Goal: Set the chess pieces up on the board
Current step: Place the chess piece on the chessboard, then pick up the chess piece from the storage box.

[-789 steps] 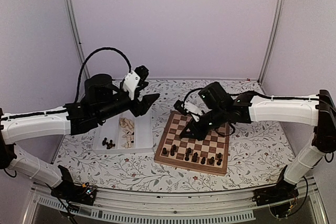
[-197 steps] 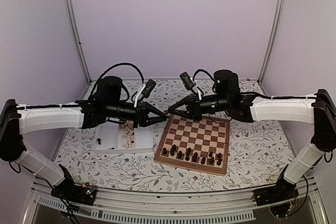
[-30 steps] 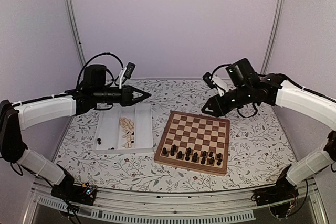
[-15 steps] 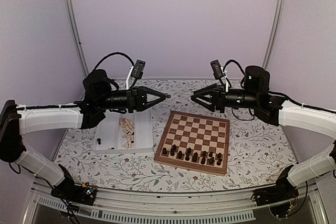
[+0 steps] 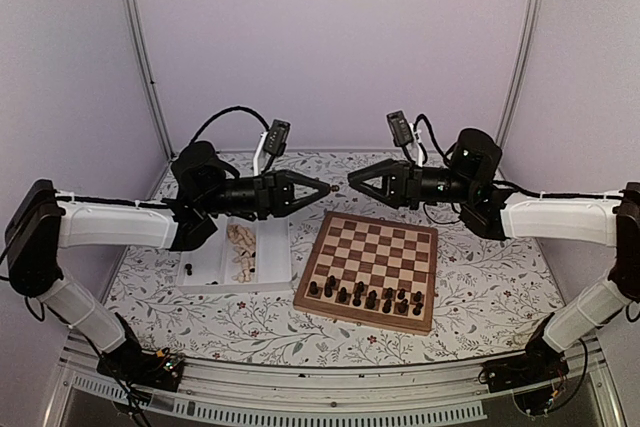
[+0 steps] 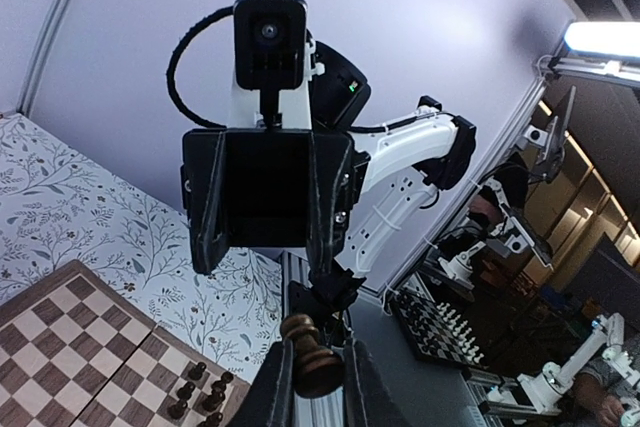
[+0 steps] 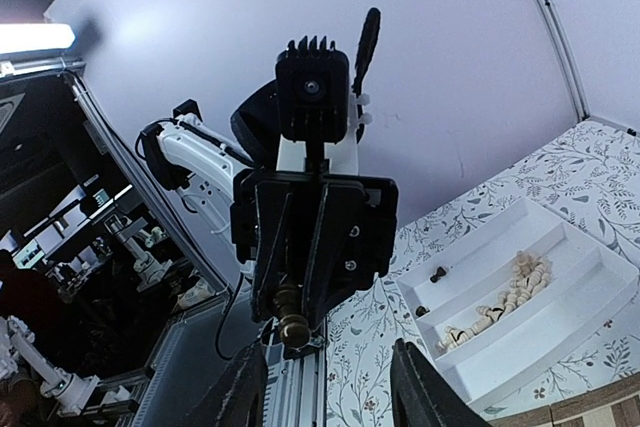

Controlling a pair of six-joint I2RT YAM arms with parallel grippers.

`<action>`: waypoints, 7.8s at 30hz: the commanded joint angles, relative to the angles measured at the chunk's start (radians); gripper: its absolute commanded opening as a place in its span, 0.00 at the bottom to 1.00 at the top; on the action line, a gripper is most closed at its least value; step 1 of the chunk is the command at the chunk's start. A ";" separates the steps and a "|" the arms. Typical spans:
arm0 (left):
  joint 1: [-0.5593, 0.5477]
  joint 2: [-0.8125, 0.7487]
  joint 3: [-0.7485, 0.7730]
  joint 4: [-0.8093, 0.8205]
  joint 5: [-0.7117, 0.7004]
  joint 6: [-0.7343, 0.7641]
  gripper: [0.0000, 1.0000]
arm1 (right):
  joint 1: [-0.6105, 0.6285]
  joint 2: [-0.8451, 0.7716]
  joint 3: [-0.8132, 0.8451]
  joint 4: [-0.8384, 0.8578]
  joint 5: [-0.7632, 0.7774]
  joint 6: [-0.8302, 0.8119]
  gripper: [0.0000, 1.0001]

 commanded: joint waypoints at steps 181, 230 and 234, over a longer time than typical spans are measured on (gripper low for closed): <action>0.216 -0.199 -0.089 -1.506 -1.144 -0.014 0.73 | 0.087 0.071 0.285 -1.266 0.524 -0.618 0.33; 0.362 0.129 -0.095 -1.205 -1.102 0.049 0.49 | 0.088 0.120 0.249 -1.231 0.426 -0.581 0.30; 0.367 0.164 -0.077 -1.193 -1.095 0.060 0.47 | 0.088 0.124 0.248 -1.229 0.420 -0.581 0.30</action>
